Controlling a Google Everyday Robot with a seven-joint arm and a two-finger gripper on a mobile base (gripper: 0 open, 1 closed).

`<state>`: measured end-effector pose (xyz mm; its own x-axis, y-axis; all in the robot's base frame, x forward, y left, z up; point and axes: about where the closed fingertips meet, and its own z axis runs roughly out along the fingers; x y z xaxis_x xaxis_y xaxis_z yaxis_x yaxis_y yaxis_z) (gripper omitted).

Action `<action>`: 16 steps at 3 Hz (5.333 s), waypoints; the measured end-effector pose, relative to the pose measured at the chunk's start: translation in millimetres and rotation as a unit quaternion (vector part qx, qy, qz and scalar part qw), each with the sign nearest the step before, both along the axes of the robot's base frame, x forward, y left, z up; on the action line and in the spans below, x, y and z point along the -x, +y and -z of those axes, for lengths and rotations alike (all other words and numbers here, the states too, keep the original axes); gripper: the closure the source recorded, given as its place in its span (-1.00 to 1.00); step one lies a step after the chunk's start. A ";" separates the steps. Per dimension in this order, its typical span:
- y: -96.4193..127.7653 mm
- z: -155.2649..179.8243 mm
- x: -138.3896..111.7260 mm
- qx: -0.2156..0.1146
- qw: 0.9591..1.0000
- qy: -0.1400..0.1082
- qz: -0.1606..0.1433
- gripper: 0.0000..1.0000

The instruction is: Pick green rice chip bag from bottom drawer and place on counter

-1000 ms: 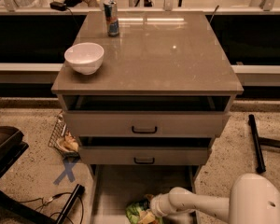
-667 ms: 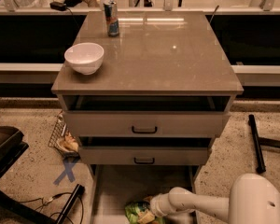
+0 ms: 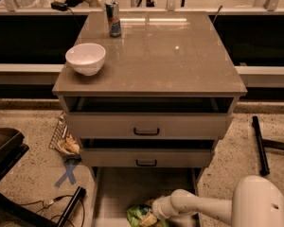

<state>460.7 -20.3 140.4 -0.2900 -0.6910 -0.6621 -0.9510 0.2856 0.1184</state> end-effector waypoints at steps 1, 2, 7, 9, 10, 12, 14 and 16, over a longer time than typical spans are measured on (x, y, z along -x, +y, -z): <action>3.2 -4.3 -1.5 -0.011 1.000 -0.002 -0.004 1.00; -11.8 -32.1 -14.5 -0.040 0.999 -0.010 0.005 1.00; -196.3 -326.7 -4.0 -0.063 0.997 0.033 0.040 1.00; -196.9 -360.1 4.4 -0.064 0.998 0.011 0.017 1.00; -195.9 -379.4 3.3 -0.062 0.998 0.006 0.031 1.00; -208.6 -535.4 -3.8 -0.076 0.991 -0.025 0.109 1.00; -218.4 -664.3 -23.1 -0.086 0.979 -0.089 0.160 1.00; -217.6 -667.2 -25.2 -0.098 0.977 -0.087 0.166 1.00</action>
Offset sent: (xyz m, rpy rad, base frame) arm 0.0002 -0.0727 0.0855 0.2055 0.0386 -0.0119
